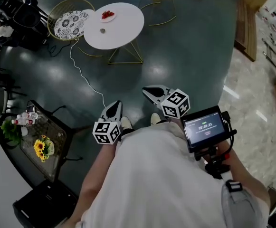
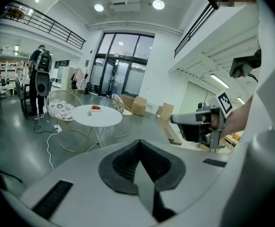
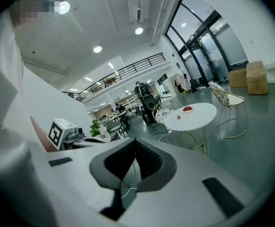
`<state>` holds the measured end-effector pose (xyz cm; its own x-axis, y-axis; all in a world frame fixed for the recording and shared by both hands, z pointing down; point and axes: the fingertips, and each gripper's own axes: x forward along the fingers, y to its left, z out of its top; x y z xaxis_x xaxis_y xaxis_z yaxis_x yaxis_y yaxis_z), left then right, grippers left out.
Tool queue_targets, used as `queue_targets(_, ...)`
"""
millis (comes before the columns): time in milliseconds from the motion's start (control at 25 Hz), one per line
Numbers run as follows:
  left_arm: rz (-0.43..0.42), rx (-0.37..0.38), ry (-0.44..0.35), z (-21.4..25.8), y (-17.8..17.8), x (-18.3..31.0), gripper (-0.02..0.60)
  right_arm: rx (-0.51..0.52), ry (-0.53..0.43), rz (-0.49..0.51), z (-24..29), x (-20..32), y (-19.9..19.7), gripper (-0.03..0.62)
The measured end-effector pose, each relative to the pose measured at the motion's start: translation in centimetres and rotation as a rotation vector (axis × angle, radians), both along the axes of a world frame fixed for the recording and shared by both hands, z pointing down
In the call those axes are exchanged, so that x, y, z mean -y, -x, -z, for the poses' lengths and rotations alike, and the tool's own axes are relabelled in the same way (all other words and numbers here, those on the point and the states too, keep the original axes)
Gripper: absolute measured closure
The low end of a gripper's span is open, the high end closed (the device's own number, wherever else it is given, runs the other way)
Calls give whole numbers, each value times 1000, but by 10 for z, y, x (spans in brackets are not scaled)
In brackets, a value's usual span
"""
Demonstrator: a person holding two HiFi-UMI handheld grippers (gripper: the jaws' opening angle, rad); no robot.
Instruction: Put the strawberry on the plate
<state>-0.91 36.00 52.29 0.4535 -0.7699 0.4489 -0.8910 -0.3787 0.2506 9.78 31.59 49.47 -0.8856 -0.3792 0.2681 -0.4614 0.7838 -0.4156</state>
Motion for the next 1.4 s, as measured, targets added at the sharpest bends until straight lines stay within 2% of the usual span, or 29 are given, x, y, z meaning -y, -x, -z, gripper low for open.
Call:
queue_targets(320, 12, 15, 8, -4, -23, 19, 575, 14, 15, 12, -5, 19, -21, 586)
queue_targets(1400, -9, 48, 5, 0, -33, 17, 575, 32, 28, -8, -9, 19, -29, 586)
